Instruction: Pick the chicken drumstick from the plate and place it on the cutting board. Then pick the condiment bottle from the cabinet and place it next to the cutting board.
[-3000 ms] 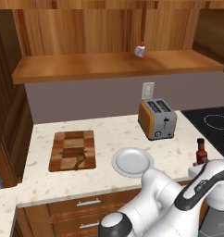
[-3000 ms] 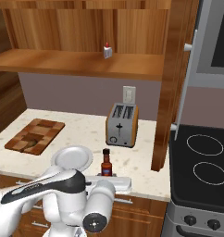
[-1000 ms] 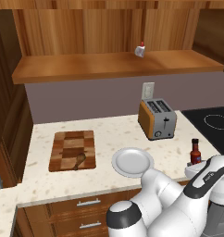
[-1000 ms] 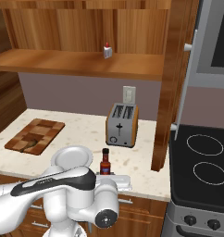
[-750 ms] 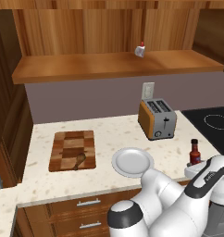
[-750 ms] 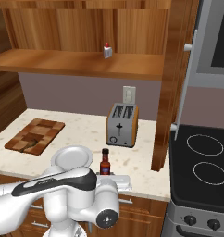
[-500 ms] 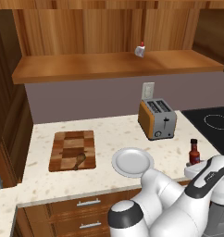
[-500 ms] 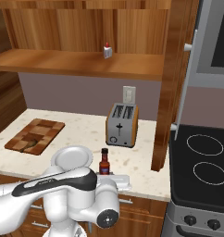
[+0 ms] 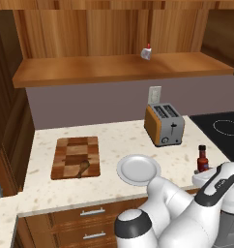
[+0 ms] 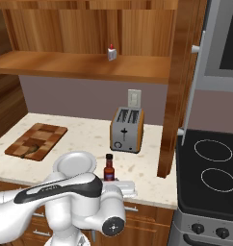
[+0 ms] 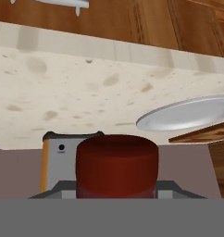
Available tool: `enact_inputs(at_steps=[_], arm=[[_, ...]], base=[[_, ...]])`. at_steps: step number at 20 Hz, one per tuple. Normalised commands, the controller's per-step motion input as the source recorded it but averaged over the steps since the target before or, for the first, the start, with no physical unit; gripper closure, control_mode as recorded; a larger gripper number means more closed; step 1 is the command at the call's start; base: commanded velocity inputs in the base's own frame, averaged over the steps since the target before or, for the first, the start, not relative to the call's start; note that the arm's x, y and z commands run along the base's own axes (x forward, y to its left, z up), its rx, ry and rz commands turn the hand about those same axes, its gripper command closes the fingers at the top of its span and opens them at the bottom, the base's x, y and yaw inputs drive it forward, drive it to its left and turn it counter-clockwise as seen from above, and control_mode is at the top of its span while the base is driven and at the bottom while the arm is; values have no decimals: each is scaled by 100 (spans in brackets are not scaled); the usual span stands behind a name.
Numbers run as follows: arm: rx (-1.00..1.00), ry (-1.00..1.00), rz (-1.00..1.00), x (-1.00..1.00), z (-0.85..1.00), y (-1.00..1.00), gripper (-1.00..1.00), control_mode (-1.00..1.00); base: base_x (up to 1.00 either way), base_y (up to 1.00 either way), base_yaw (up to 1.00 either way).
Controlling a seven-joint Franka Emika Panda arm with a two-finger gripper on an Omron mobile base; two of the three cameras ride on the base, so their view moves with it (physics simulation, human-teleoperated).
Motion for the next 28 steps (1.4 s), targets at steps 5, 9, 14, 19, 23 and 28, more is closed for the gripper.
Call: enact_inputs(at_steps=[5,9,14,19,23,28], arm=[[0,0,0,1,-2,0,100,-100],[0,0,0,4,0,0,100,-100],[0,0,0,20,-2,0,100,-100],[0,0,0,22,-2,3,100,-100],[0,-1,0,4,-1,0,100,-100],[0,-3,0,9,-3,3,100,-100]], base=[[0,0,0],[0,0,0],[0,0,0],[0,0,0],[0,0,0],[0,0,0]])
